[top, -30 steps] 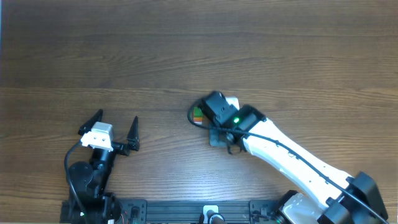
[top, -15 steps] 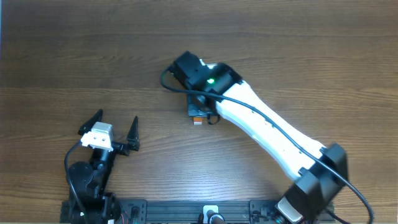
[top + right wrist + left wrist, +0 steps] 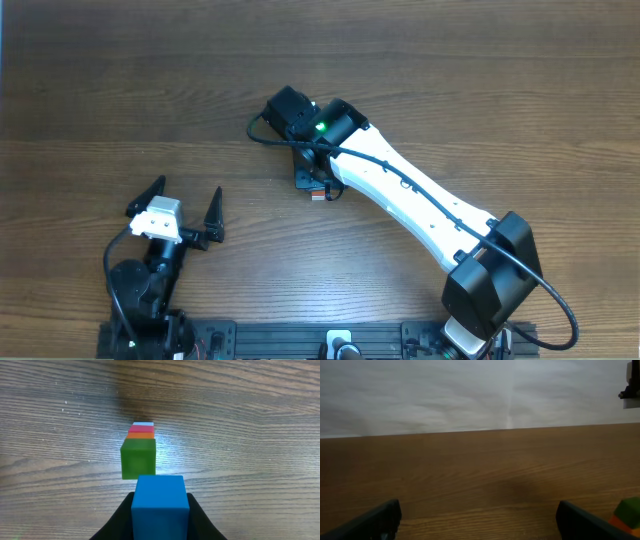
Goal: Stack Cubes
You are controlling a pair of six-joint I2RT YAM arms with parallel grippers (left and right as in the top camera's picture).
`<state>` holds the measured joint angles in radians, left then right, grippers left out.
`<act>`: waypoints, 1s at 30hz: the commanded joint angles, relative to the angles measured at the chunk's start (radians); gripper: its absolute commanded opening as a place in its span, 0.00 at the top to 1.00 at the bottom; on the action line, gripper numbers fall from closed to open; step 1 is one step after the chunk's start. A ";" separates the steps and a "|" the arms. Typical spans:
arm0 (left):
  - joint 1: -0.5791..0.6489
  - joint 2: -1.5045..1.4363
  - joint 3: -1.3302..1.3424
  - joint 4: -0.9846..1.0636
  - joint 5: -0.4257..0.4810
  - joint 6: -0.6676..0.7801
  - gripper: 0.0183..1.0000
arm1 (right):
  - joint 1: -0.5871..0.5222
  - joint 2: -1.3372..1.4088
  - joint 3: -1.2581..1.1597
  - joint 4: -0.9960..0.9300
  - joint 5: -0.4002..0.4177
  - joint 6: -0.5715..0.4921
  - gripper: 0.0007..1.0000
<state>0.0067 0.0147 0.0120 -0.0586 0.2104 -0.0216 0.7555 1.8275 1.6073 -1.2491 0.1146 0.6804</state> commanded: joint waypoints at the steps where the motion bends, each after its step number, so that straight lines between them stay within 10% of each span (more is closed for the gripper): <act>1: -0.005 -0.008 -0.006 0.002 0.010 0.018 0.00 | 0.005 0.017 0.028 0.000 -0.013 0.023 0.99; 30: -0.005 -0.008 -0.006 0.002 0.010 0.018 0.00 | 0.033 0.058 0.029 0.042 -0.019 0.048 0.99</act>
<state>0.0067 0.0147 0.0120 -0.0586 0.2104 -0.0212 0.7837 1.8694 1.6100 -1.2102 0.0959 0.7120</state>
